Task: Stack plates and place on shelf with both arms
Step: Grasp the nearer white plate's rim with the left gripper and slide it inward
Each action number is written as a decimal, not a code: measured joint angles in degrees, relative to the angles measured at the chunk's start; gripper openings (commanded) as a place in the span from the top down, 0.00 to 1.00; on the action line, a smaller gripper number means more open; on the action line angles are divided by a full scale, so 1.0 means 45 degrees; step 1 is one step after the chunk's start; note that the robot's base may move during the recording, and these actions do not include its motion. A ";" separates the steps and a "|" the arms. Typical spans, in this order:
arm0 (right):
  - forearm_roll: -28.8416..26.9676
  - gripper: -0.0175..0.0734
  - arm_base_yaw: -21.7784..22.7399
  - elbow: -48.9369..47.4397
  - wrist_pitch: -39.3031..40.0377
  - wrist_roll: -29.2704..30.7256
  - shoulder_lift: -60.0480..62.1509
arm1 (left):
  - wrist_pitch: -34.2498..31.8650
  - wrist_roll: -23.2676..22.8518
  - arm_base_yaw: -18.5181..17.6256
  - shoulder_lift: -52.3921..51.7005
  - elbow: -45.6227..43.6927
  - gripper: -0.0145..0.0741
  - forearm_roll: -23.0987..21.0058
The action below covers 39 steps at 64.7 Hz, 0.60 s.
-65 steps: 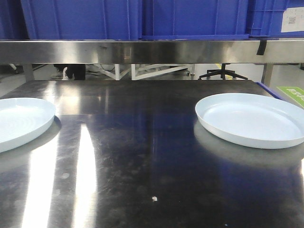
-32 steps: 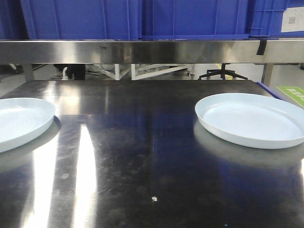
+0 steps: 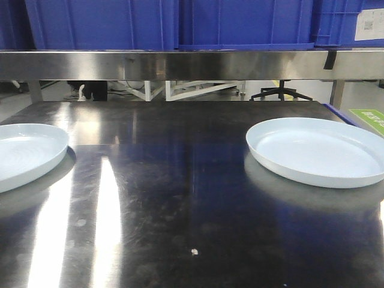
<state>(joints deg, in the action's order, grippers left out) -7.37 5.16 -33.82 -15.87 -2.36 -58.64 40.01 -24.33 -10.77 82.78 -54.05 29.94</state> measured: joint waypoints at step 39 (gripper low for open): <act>0.0000 0.23 0.0000 0.0000 -0.0096 0.0000 0.0000 | -0.0941 -0.0136 0.1661 0.0525 -0.0021 0.16 -0.0527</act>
<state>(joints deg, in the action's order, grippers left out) -7.37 5.16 -33.82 -16.30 -2.36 -58.64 35.78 -24.94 -3.30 85.14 -54.14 27.56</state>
